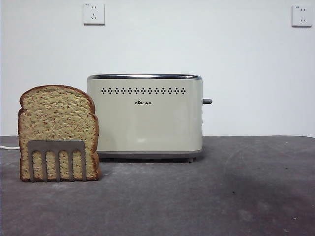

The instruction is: Pick up a slice of bread from the rack,put the bread on the toaster,press the button

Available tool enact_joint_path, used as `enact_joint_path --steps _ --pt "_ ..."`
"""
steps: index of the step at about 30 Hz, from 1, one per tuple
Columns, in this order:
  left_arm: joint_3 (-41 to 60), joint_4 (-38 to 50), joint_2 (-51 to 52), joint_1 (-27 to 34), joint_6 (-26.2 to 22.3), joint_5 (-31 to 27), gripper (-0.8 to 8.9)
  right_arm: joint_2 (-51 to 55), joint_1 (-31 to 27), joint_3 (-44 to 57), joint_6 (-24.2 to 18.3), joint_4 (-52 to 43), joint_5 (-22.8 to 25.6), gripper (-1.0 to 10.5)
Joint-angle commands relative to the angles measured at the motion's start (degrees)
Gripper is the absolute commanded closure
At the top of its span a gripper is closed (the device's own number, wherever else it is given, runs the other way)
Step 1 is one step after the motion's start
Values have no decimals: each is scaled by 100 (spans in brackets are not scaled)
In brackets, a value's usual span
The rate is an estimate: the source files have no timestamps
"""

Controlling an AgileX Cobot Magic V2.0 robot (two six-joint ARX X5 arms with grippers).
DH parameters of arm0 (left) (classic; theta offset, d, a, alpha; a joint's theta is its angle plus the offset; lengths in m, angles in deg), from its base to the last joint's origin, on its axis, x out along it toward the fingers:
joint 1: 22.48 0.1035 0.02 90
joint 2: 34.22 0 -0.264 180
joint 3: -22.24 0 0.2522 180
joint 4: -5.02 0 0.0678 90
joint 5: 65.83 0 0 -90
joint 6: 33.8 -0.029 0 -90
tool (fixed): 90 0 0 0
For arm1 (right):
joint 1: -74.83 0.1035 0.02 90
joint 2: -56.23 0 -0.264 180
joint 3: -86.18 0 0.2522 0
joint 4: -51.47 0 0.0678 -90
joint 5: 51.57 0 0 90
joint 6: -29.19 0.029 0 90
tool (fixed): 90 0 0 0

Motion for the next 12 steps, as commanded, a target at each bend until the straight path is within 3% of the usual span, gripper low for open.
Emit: enact_joint_path --steps 1,6,12 --pt "-330 -70 -103 13 55 186 821 -444 15 -431 -96 44 -225 958" --pt "-988 -240 -514 13 -31 520 821 -1290 15 -1397 -487 459 -841 958" --pt "-1956 -894 -1373 13 -621 1285 821 -2350 15 -2863 -1429 1711 -1604 958"
